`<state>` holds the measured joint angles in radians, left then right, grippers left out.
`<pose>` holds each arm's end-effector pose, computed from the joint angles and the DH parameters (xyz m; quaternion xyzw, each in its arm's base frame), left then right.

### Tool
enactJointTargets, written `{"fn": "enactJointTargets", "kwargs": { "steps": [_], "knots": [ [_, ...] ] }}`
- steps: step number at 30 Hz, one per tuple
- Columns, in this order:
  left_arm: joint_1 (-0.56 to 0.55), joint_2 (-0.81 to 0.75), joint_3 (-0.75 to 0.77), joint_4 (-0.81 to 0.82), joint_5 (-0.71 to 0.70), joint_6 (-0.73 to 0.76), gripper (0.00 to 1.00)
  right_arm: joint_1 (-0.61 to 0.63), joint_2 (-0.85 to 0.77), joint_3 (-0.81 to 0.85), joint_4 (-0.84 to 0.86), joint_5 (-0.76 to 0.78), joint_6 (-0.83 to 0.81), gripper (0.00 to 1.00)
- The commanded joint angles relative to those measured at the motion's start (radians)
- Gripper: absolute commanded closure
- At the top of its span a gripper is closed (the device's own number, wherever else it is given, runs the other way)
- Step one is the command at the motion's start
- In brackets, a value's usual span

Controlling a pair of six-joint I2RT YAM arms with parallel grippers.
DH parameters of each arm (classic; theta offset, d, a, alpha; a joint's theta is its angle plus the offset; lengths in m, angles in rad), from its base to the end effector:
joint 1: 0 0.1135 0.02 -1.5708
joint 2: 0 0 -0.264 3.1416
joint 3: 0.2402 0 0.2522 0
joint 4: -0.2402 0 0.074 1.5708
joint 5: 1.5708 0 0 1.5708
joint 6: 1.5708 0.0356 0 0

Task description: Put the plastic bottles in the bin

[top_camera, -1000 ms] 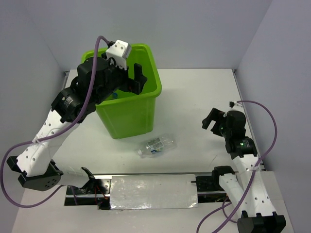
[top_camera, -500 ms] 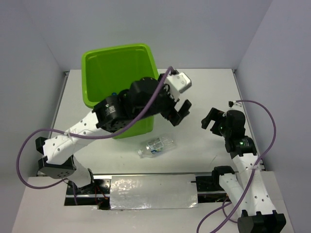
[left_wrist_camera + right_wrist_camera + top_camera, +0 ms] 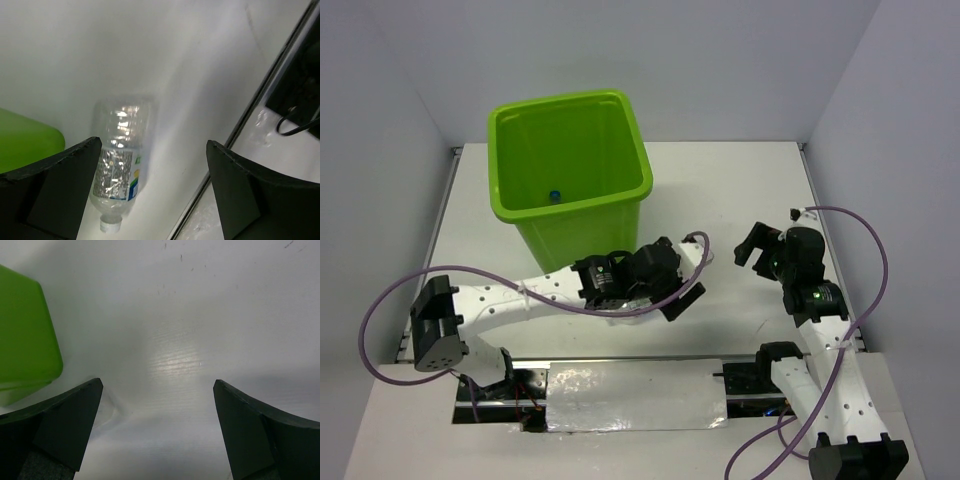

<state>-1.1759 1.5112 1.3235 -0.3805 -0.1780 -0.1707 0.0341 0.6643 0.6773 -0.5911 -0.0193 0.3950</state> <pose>0.1397 -0.3188 0.3316 0.3833 0.7860 -0.2375 0.4228 0.1480 0.0057 0.2795 0.1533 0.8658 0.1097 0.4635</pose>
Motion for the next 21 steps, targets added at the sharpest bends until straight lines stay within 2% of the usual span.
{"fn": "enactJointTargets", "kwargs": {
  "steps": [1, 5, 10, 14, 21],
  "knots": [
    [-0.004, -0.035, -0.084, 0.126, -0.059, -0.053, 0.01, -0.01, -0.003, -0.015, 0.04, -0.004, -0.008, 0.0],
    [-0.004, -0.037, -0.197, 0.173, -0.147, -0.073, 0.01, -0.01, -0.008, -0.015, 0.04, -0.01, -0.01, 0.0],
    [0.012, -0.003, -0.259, 0.203, -0.248, -0.069, 0.01, -0.01, -0.011, -0.018, 0.042, -0.011, -0.01, 0.0],
    [0.033, 0.026, -0.282, 0.216, -0.247, -0.079, 0.01, -0.011, -0.011, -0.018, 0.04, -0.01, -0.008, 0.0],
    [0.061, 0.064, -0.339, 0.264, -0.135, -0.121, 0.01, -0.014, -0.006, -0.018, 0.04, -0.005, -0.007, 0.0]
  ]
}}
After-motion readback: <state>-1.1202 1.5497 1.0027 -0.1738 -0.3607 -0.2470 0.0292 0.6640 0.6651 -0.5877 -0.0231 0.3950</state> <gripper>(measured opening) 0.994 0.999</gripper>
